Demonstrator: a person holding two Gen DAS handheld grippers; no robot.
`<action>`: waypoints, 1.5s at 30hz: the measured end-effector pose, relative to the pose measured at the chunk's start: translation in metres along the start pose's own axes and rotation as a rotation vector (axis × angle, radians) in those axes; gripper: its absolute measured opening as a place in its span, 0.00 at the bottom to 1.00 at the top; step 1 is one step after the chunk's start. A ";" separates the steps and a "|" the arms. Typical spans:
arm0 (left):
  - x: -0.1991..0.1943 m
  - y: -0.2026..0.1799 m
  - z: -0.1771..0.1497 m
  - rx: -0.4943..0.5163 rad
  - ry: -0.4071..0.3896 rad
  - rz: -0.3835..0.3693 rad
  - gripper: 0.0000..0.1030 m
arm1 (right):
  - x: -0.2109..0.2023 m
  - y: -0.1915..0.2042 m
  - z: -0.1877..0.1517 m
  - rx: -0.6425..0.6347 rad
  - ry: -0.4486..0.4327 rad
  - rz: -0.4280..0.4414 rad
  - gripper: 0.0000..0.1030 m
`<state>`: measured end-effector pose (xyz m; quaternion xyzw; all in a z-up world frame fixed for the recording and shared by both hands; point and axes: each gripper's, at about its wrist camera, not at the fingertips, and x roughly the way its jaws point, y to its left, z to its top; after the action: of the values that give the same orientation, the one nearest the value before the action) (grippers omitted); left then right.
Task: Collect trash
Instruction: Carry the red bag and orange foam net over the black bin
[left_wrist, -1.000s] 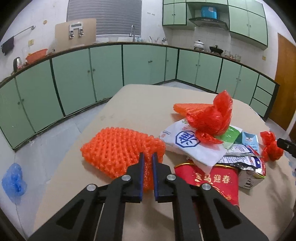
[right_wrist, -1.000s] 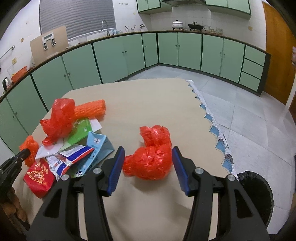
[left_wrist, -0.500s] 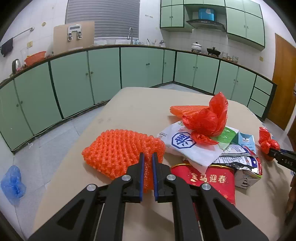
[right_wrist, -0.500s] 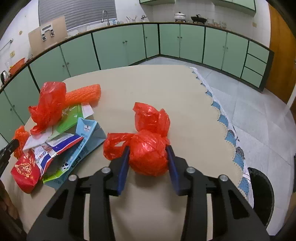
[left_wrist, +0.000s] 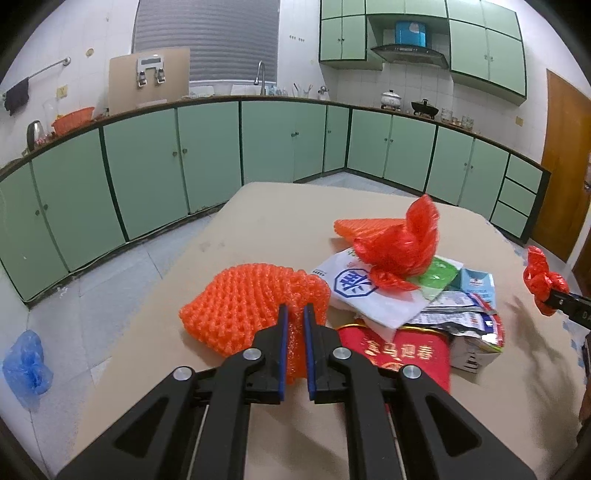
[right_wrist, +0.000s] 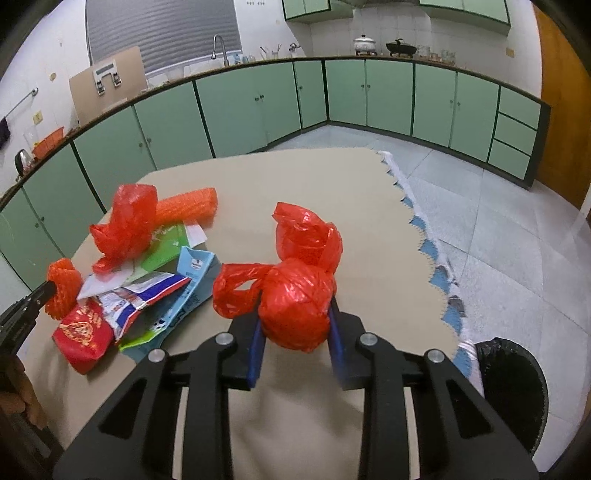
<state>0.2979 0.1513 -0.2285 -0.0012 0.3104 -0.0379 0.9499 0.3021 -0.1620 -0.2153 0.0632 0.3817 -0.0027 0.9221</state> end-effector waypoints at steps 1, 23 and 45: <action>-0.006 -0.002 0.000 0.001 -0.006 -0.001 0.08 | -0.005 -0.002 0.000 0.002 -0.004 0.001 0.27; -0.133 -0.133 0.019 0.135 -0.110 -0.218 0.08 | -0.141 -0.116 -0.037 0.108 -0.071 -0.081 0.27; -0.099 -0.454 -0.073 0.450 0.088 -0.767 0.08 | -0.136 -0.296 -0.148 0.380 0.120 -0.265 0.29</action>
<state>0.1431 -0.2923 -0.2180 0.0920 0.3116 -0.4542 0.8295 0.0861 -0.4435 -0.2574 0.1850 0.4335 -0.1916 0.8609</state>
